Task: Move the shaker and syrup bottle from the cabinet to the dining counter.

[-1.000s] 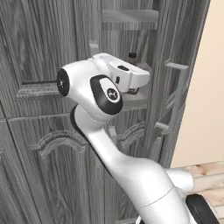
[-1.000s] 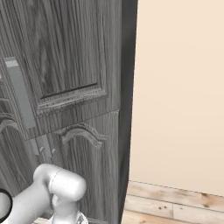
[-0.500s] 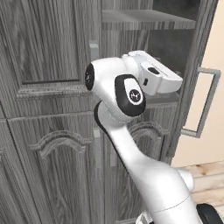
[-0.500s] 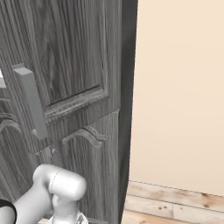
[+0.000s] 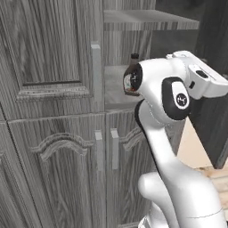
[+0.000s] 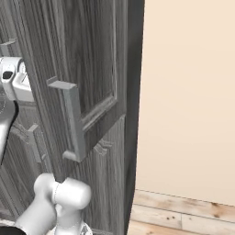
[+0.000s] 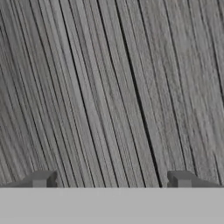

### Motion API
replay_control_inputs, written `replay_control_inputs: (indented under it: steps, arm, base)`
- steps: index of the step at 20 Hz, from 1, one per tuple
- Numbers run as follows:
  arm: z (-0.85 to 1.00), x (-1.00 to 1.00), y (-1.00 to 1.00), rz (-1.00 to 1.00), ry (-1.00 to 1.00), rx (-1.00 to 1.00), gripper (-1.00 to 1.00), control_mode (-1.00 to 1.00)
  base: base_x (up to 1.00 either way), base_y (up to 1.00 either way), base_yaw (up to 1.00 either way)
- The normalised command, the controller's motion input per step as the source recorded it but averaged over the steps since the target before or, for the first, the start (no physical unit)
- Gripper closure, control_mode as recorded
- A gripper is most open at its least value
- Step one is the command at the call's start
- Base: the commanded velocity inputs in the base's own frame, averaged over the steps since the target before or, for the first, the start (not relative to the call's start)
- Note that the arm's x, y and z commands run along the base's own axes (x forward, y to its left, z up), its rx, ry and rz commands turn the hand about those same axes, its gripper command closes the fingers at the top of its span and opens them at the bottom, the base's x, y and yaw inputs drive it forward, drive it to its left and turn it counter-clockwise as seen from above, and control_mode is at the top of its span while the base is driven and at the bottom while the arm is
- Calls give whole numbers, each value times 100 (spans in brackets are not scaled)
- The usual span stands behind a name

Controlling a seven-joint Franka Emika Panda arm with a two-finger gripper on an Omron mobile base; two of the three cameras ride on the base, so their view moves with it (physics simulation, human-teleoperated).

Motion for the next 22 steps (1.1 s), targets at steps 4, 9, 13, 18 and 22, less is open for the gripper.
replay_control_inputs:
  steps: [4, 9, 13, 18, 22]
  arm:
    - [0, 0, -100, -1, 0, 0, -100, -100]
    - [1, 0, -100, 0, 0, 0, -100, -100]
    - [17, -38, -23, 5, 0, 0, -100, -100]
    - [17, -95, 94, 27, 3, -3, -100, -100]
    - [2, -80, 100, 43, 12, -8, -100, -100]
  base:
    - [0, 0, 0]
    - [0, 0, 0]
    - [0, 0, 0]
    - [0, 0, 0]
    - [0, 0, 0]
